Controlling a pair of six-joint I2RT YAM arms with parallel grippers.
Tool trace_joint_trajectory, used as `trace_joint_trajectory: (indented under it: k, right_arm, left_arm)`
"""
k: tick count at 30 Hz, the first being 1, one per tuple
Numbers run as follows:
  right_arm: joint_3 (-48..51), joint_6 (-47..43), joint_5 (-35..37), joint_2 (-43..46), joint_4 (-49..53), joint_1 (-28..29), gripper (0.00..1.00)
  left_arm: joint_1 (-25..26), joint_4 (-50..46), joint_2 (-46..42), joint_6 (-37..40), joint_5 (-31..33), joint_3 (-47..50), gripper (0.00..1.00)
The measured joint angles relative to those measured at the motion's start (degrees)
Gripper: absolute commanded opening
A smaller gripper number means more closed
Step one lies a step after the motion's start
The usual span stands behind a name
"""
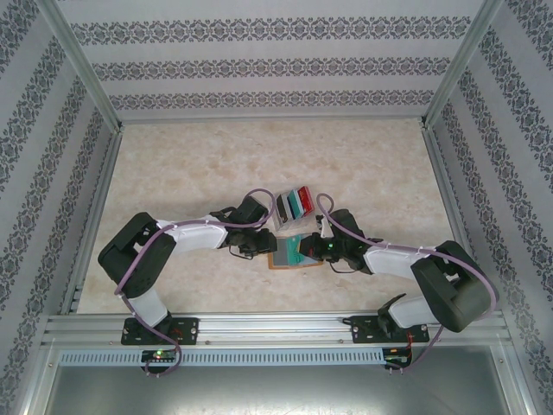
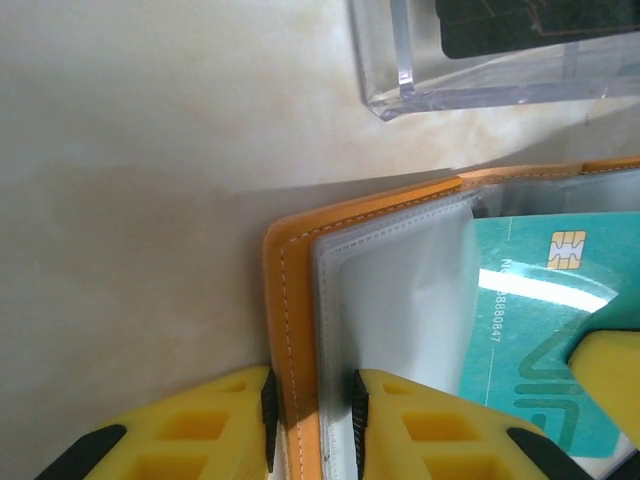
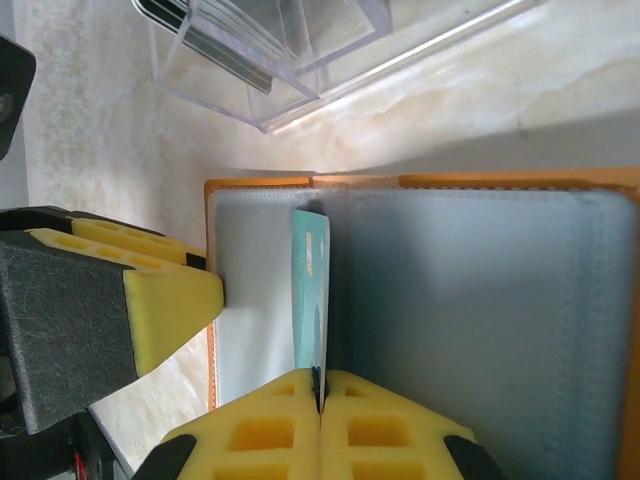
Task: Put the credit cards into the card holder
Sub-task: Insert the credit card into the card slot.
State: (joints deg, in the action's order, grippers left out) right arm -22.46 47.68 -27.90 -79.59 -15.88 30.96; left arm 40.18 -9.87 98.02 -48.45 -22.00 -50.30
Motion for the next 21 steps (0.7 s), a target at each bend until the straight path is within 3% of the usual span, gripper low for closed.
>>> trace_joint_trajectory:
  k: [6, 12, 21]
  right_arm:
    - [1.31, 0.37, 2.08, 3.58, 0.83, 0.00, 0.00]
    - [-0.24, 0.42, -0.11, -3.15, -2.56, 0.04, 0.00]
    - [-0.83, 0.15, -1.36, -3.50, -2.84, 0.00, 0.01]
  left_arm:
    - [0.00, 0.00, 0.02, 0.00, -0.02, 0.00, 0.28]
    - [0.00, -0.04, 0.02, 0.00, 0.02, 0.00, 0.28]
    - [0.00, -0.15, 0.02, 0.00, 0.20, 0.00, 0.28]
